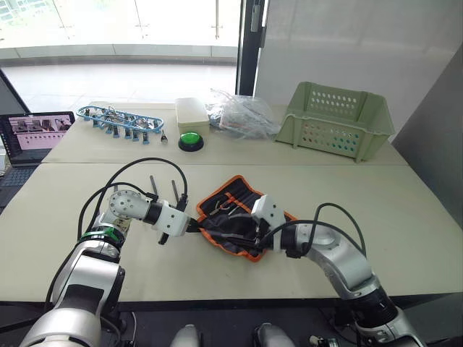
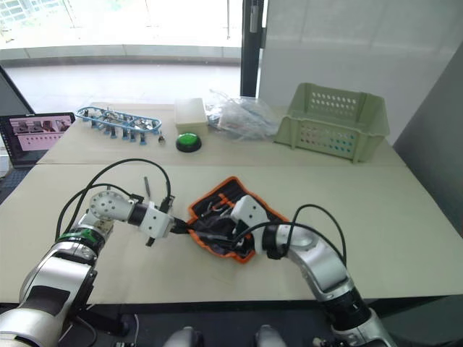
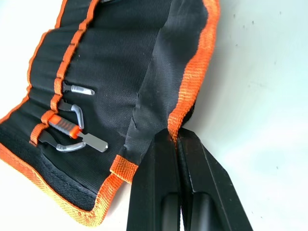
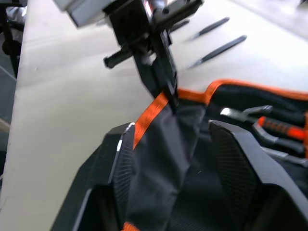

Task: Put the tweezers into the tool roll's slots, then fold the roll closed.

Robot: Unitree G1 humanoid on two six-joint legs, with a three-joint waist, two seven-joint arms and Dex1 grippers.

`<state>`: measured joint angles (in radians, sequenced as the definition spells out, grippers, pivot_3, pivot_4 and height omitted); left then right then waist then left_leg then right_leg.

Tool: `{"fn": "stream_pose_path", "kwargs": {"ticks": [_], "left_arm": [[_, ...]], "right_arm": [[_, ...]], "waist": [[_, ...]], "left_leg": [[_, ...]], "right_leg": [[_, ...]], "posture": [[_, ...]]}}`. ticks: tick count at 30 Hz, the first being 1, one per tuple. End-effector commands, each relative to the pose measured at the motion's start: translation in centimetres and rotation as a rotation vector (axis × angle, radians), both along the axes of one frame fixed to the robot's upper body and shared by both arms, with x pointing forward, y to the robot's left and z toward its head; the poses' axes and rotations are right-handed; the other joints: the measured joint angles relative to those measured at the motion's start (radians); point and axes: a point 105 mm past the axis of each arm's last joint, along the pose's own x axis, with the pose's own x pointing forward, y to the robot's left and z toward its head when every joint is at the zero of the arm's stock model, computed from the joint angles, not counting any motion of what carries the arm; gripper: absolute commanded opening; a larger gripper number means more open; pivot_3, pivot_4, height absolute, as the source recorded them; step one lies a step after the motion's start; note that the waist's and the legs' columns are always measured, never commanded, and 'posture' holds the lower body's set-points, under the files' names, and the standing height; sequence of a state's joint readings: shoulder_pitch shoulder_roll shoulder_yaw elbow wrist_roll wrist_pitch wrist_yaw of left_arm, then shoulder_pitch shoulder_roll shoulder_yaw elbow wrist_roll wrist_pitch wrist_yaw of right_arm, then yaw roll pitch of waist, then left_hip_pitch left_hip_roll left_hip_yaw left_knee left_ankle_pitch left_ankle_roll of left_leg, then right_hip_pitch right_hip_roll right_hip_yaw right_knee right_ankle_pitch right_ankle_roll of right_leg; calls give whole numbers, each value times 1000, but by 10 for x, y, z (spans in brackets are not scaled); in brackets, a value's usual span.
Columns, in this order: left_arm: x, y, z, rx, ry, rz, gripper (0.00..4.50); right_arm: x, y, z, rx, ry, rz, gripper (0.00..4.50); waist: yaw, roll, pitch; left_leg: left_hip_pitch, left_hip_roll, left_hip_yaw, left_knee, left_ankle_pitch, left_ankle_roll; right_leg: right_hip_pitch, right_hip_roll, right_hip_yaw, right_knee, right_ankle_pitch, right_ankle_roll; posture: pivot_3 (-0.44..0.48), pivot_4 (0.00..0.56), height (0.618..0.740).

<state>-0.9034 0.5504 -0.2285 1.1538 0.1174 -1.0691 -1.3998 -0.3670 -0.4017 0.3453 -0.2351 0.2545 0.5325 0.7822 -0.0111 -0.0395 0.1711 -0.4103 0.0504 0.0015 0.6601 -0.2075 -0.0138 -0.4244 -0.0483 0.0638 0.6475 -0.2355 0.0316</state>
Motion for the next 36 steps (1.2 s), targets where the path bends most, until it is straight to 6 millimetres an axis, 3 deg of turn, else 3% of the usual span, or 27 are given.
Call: {"fn": "stream_pose_path", "kwargs": {"ticks": [1, 4, 9, 14, 17, 21, 25, 29, 36], "left_arm": [[1, 2, 2, 17, -35, -2, 0], [2, 2, 2, 17, -40, 3, 0], [3, 4, 1, 21, -39, 16, 0], [-1, 15, -1, 13, 93, 59, 0], [-2, 21, 4, -43, 156, 95, 815], [-3, 32, 16, -187, 385, 226, 2113], [-6, 26, 45, -407, 593, 308, 3456], [-6, 14, 65, -606, 687, 383, 3456], [-3, -8, 36, -667, 659, 558, 1278]], "right_arm": [[-1, 0, -5, -29, -13, -10, 995], [1, -4, -18, -71, 11, -41, 14], [3, -13, -41, -142, 93, -94, 14], [6, -11, -49, -134, 139, -130, 14], [6, -6, -47, -106, 155, -132, 0], [3, -3, -47, -102, 158, -118, 0], [3, -3, -48, -111, 152, -112, 0], [6, -6, -45, -116, 140, -114, 0], [9, -7, -41, -108, 130, -128, 0]], "waist": [[-1, 0, 0], [-1, 0, 0], [-1, 0, 0], [-6, 0, 0], [-12, 0, 0], [-20, 0, -1], [-26, 0, -1], [-28, 0, -1], [-27, 1, -1]], "left_leg": [[0, 0, 0, 0, 0, 0], [1, 0, 0, 0, 0, 0], [2, 1, 0, 0, 0, 0], [4, 1, 0, 0, 0, 0], [5, 2, 0, 0, 0, 0], [5, 3, 0, 0, 0, 0], [5, 3, -1, 0, 0, 0], [5, 3, -2, 0, 0, 0], [6, 3, -1, 0, 0, 0]], "right_leg": [[0, 0, 0, 0, 0, 0], [0, 1, 0, 0, -1, 2], [1, 2, 1, 0, -2, 4], [3, 2, 2, 1, -3, 6], [2, 4, 2, 1, -3, 5], [2, 5, 3, 2, -3, 5], [2, 5, 3, 2, -3, 5], [3, 5, 3, 2, -3, 5], [3, 5, 3, 2, -3, 5]], "posture": [[0, 150, 725], [0, 150, 725], [0, 150, 725], [0, 150, 725], [0, 150, 725], [0, 150, 725], [0, 150, 725], [0, 150, 725], [0, 150, 725]]}}
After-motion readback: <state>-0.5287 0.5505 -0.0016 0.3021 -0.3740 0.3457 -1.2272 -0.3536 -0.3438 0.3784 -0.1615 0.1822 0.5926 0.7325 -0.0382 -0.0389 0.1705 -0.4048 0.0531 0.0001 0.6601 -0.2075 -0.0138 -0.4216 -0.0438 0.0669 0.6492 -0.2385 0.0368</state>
